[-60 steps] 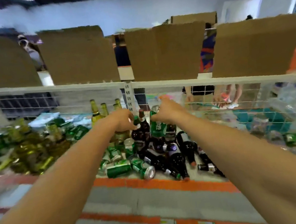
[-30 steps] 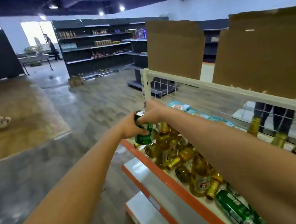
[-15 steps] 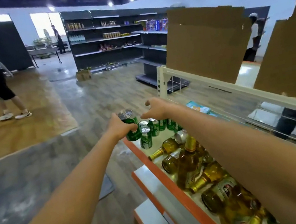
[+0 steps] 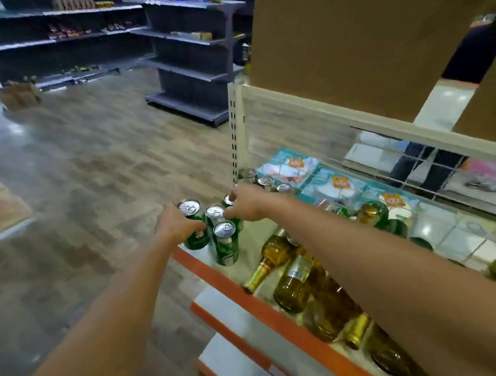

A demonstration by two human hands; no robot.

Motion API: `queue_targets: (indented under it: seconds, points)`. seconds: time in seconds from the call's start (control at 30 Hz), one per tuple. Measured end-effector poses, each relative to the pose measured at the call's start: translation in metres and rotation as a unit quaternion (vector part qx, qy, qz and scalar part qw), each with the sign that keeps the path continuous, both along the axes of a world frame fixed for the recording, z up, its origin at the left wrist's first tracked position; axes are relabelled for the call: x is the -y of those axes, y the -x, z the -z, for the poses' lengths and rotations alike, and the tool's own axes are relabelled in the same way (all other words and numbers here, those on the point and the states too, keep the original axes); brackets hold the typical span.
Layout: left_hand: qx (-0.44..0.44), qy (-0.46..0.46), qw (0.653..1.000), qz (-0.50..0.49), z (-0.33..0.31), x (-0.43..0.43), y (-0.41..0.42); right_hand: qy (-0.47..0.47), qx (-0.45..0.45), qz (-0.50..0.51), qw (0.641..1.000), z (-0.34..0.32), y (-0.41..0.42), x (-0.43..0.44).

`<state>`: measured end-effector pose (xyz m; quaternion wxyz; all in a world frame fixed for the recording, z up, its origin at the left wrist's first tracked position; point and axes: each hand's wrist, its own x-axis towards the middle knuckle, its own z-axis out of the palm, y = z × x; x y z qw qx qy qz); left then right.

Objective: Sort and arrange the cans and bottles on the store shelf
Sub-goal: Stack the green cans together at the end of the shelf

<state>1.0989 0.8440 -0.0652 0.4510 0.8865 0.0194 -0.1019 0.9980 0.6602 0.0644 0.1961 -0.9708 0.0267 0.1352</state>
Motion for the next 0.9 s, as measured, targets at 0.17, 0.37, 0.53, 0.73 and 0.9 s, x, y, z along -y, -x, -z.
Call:
queue_targets:
  seconds: [0.17,0.37,0.53,0.73,0.9]
  points:
    - [-0.011,-0.032,0.999,0.023,0.043,0.005,-0.037,0.016,-0.028,0.027,0.999,0.039,-0.027,-0.009]
    - [-0.028,-0.034,0.998,0.039,0.086,0.004,-0.061,0.035,-0.060,0.047,0.996,0.067,-0.038,-0.015]
    - [-0.020,-0.034,0.998,0.051,0.105,-0.003,-0.076,0.016,-0.055,0.078,0.995,0.081,-0.041,-0.010]
    - [-0.035,-0.005,0.999,0.015,0.093,-0.004,-0.060,0.029,-0.048,0.089,0.994,0.097,-0.036,-0.010]
    - [-0.034,0.040,0.998,-0.045,0.050,0.011,-0.007,0.026,-0.051,0.088,0.994,0.102,-0.035,-0.009]
